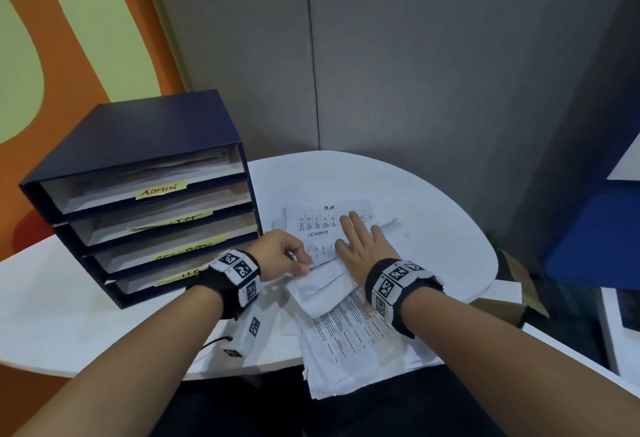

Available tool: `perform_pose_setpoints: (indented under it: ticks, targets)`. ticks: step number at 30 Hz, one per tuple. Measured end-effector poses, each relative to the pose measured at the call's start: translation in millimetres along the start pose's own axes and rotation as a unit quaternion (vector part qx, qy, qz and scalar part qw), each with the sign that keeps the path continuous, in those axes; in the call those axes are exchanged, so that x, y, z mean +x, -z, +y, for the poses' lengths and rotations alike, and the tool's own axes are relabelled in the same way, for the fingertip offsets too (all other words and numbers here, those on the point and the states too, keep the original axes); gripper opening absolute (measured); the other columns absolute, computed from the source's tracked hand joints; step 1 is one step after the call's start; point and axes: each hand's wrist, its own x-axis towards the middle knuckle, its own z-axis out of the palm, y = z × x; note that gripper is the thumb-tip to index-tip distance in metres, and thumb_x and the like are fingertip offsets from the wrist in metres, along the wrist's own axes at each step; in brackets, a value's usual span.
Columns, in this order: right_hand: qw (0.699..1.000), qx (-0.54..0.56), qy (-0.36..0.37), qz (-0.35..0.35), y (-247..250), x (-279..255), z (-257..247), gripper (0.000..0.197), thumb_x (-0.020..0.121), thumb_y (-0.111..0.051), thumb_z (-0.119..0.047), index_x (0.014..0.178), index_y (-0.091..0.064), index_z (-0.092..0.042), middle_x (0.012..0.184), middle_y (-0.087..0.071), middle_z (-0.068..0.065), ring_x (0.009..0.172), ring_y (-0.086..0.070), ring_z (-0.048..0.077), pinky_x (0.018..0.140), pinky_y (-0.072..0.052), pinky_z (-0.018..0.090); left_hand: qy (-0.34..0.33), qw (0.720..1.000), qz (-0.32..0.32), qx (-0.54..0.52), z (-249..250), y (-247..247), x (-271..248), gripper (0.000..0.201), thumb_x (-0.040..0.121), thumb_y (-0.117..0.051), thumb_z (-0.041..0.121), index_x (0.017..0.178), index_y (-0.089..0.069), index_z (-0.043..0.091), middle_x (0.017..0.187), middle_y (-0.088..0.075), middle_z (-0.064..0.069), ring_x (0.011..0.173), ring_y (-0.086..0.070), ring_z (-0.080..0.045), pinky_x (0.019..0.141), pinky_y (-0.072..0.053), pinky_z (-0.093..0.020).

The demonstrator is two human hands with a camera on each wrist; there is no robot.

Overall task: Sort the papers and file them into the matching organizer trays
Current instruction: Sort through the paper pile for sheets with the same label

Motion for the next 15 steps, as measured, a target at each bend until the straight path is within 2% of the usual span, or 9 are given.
perform_pose_setpoints:
  ticks: [1, 2, 3, 4, 6, 8, 10, 12, 15]
  targets:
    - [1.0, 0.001, 0.019, -0.003, 2, 1, 0, 0.059, 0.094, -0.051, -0.022, 0.143, -0.023, -0.006, 0.157, 0.003, 0.023, 0.146, 0.005, 0.037, 0.114, -0.016, 0.05, 0.004, 0.999, -0.017, -0.028, -2, 4, 1, 0.009, 0.079, -0.081, 0.019, 0.08, -0.077, 0.011, 0.089, -0.077, 0.004, 0.083, -0.071, -0.013, 0.08, -0.058, -0.029]
    - [0.999, 0.016, 0.031, -0.01, 5, 0, 1, 0.061, 0.092, -0.054, -0.019, 0.142, -0.023, -0.005, 0.156, -0.007, 0.023, 0.145, -0.005, 0.036, 0.113, -0.019, 0.049, 0.013, 0.998, -0.024, -0.051, -2, 8, 1, 0.015, 0.08, -0.08, 0.028, 0.082, -0.078, 0.013, 0.088, -0.077, 0.002, 0.083, -0.069, -0.015, 0.075, -0.055, -0.026]
    - [0.998, 0.038, 0.038, -0.017, 8, -1, 1, 0.064, 0.089, -0.058, -0.016, 0.142, -0.024, -0.006, 0.151, -0.023, 0.023, 0.142, -0.02, 0.036, 0.11, -0.024, 0.048, 0.026, 0.997, -0.013, -0.067, -2, 11, 4, 0.023, 0.081, -0.076, 0.04, 0.083, -0.079, 0.017, 0.086, -0.076, 0.003, 0.081, -0.067, -0.015, 0.071, -0.053, -0.025]
    - [0.997, 0.056, 0.044, -0.019, 9, -2, 2, 0.068, 0.086, -0.062, -0.015, 0.141, -0.024, -0.007, 0.143, -0.037, 0.021, 0.133, -0.035, 0.034, 0.106, -0.028, 0.046, 0.041, 0.996, 0.02, -0.076, -2, 14, 7, 0.031, 0.081, -0.072, 0.052, 0.083, -0.078, 0.021, 0.086, -0.075, 0.005, 0.08, -0.066, -0.014, 0.071, -0.052, -0.026]
    - [0.997, 0.066, 0.047, -0.012, 9, -3, 2, 0.072, 0.083, -0.065, -0.014, 0.142, -0.024, -0.009, 0.132, -0.045, 0.018, 0.12, -0.046, 0.034, 0.101, -0.031, 0.046, 0.057, 0.99, 0.113, -0.064, -4, 14, 18, 0.037, 0.08, -0.067, 0.06, 0.09, -0.075, 0.026, 0.096, -0.073, 0.009, 0.087, -0.066, -0.012, 0.08, -0.054, -0.031]
    - [0.997, 0.058, 0.045, -0.012, 10, -3, 1, 0.075, 0.079, -0.068, -0.014, 0.141, -0.025, -0.01, 0.13, -0.044, 0.018, 0.119, -0.045, 0.034, 0.101, -0.03, 0.048, 0.068, 0.988, 0.137, 0.011, -5, 8, 28, 0.041, 0.083, -0.069, 0.051, 0.115, -0.065, 0.025, 0.123, -0.065, 0.005, 0.106, -0.064, -0.016, 0.094, -0.051, -0.034]
    - [0.997, 0.053, 0.045, -0.017, 9, -1, -1, 0.075, 0.078, -0.07, -0.014, 0.139, -0.027, -0.009, 0.131, -0.043, 0.018, 0.12, -0.043, 0.033, 0.101, -0.029, 0.048, 0.084, 0.988, 0.106, 0.074, -3, -1, 34, 0.061, 0.085, -0.071, 0.041, 0.138, -0.049, 0.022, 0.138, -0.055, 0.0, 0.119, -0.058, -0.021, 0.101, -0.047, -0.035]
    - [0.998, 0.052, 0.041, -0.018, 10, -1, -3, 0.068, 0.081, -0.066, -0.013, 0.138, -0.029, -0.008, 0.132, -0.042, 0.018, 0.121, -0.042, 0.034, 0.102, -0.028, 0.048, 0.074, 0.986, 0.109, 0.101, 1, -8, 37, 0.067, 0.084, -0.073, 0.033, 0.143, -0.044, 0.018, 0.14, -0.054, -0.003, 0.119, -0.058, -0.022, 0.102, -0.046, -0.033]
    - [0.998, 0.054, 0.037, -0.022, 12, 0, -4, 0.066, 0.083, -0.065, -0.012, 0.138, -0.029, -0.008, 0.133, -0.041, 0.018, 0.122, -0.041, 0.034, 0.104, -0.027, 0.049, 0.05, 0.98, 0.156, 0.111, 3, -8, 37, 0.054, 0.083, -0.073, 0.025, 0.133, -0.053, 0.019, 0.125, -0.062, 0.0, 0.1, -0.062, -0.019, 0.09, -0.05, -0.028]
